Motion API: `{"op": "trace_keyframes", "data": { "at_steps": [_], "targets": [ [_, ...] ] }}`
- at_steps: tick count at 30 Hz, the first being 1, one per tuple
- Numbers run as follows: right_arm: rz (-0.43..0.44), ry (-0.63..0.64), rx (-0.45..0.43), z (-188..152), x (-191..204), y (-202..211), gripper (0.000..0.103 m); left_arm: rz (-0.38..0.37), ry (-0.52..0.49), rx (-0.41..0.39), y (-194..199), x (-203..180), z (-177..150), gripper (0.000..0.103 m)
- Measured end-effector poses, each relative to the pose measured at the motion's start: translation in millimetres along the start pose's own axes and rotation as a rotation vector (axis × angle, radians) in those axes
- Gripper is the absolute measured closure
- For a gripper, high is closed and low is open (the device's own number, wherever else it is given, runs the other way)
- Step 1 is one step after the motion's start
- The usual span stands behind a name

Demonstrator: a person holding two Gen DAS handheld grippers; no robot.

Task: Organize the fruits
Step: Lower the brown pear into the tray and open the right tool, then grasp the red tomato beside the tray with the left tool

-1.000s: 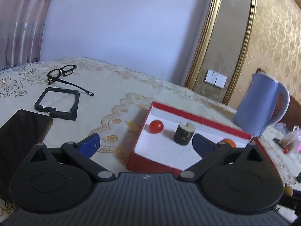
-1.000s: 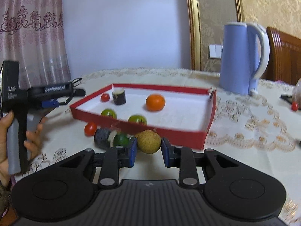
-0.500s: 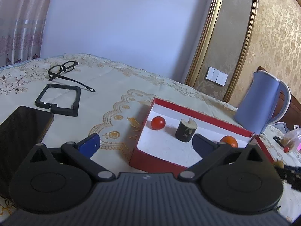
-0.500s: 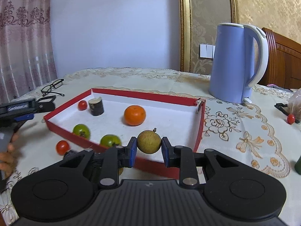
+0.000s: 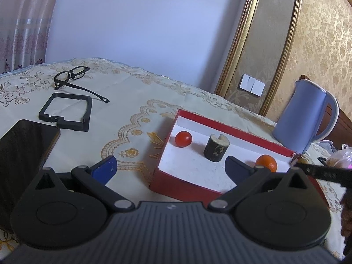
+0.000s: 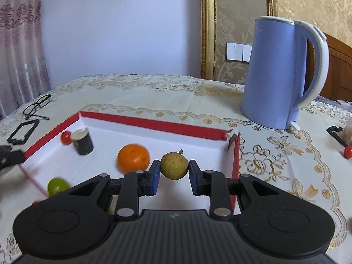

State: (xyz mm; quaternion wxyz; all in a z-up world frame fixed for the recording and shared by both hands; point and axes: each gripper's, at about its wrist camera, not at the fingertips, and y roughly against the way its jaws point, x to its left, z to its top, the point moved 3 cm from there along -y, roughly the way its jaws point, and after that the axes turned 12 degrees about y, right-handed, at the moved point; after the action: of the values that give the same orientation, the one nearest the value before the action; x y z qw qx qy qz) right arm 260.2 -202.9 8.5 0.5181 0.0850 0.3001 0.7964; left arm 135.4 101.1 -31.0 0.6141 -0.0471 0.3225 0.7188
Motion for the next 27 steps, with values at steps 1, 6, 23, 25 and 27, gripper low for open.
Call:
{"op": "trace_keyframes", "data": {
  "at_steps": [1, 6, 23, 25, 27],
  "targets": [
    [-0.004, 0.0, 0.003, 2.5, -0.5, -4.7, 0.076, -0.001, -0.001, 0.0, -0.1, -0.1, 0.1, 0.0],
    [-0.034, -0.028, 0.027, 9.5, -4.0, -19.1, 0.072, -0.021, -0.003, 0.013, -0.9, -0.1, -0.3, 0.0],
    [-0.022, -0.174, -0.19, -59.5, 26.6, 111.0, 0.0, -0.113, -0.204, 0.14, 8.7, -26.3, -22.7, 0.0],
    [-0.025, -0.22, -0.156, -67.3, 26.1, 107.0, 0.0, -0.099, -0.27, 0.113, 15.2, -32.5, -28.6, 0.0],
    [-0.036, -0.226, -0.129, -72.9, 27.9, 102.1, 0.0, -0.084, -0.339, 0.073, 20.7, -38.1, -34.8, 0.0]
  ]
}}
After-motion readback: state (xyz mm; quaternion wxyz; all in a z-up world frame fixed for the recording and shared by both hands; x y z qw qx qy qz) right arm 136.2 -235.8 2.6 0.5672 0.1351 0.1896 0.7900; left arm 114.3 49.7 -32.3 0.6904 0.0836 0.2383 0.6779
